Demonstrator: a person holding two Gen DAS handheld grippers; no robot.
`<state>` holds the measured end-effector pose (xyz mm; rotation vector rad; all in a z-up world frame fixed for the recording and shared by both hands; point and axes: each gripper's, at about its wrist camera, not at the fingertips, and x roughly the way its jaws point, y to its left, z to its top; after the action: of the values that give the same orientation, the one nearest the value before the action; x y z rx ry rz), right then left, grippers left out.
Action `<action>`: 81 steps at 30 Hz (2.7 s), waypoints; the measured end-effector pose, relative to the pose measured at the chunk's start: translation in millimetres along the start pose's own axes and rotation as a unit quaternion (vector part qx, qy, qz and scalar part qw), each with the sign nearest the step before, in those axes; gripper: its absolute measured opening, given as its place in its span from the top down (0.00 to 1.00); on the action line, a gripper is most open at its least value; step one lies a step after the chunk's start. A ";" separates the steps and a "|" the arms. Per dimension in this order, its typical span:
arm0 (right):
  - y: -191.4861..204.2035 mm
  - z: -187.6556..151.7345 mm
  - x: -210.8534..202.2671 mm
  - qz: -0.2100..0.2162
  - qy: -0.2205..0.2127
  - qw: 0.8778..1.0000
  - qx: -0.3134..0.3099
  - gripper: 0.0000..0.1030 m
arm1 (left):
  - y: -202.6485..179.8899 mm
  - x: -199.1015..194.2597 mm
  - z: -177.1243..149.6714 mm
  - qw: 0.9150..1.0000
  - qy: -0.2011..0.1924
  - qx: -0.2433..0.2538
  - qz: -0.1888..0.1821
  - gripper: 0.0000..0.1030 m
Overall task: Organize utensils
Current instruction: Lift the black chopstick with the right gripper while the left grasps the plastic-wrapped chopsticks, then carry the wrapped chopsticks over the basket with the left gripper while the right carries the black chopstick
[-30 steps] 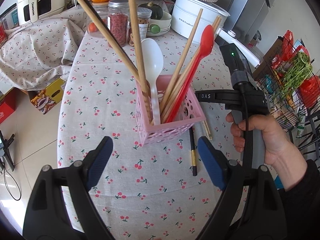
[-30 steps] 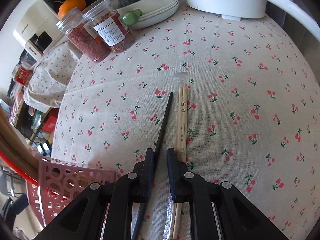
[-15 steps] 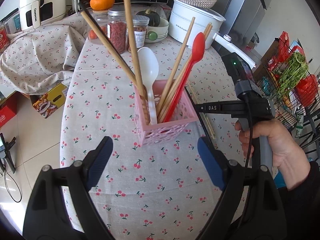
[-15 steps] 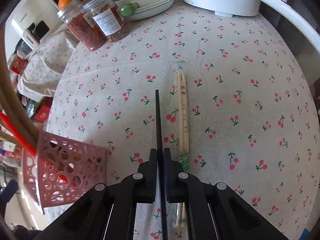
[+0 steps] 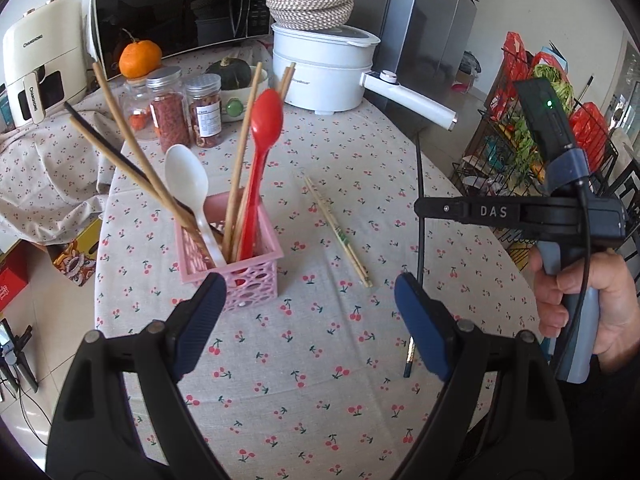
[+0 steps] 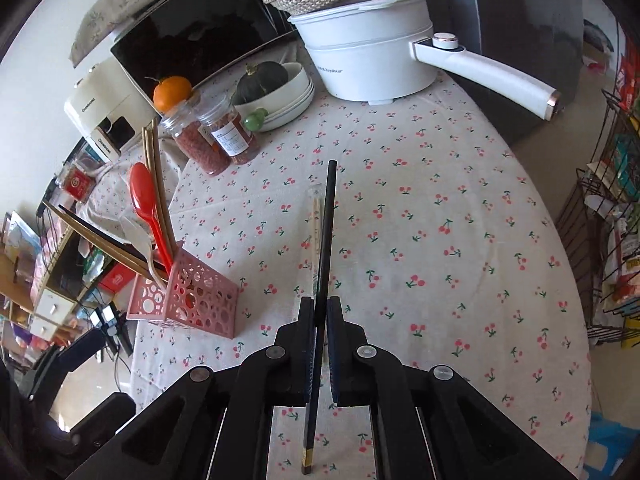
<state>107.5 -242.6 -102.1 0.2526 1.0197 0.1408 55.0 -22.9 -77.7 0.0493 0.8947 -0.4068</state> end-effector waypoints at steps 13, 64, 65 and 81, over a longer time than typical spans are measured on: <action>-60.5 16.3 -52.2 0.002 -0.061 0.998 0.034 0.95 | -63.3 54.4 34.3 0.999 0.046 0.025 0.009 0.28; -67.0 31.3 -62.5 0.027 -0.098 0.993 0.064 0.95 | -45.8 60.8 78.7 0.999 -0.030 0.002 0.012 0.95; -65.9 31.3 -64.5 0.028 -0.101 0.993 0.062 0.95 | -44.7 55.8 77.9 0.999 -0.037 0.000 0.010 0.95; -15.7 31.2 -108.7 0.043 -0.165 0.985 -0.014 0.95 | 11.6 -40.0 66.5 0.978 -0.205 -0.045 0.002 0.95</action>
<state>77.8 -287.5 -1.4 0.2832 0.6782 0.1856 86.8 -13.2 -6.6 -0.1139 0.5035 -0.3548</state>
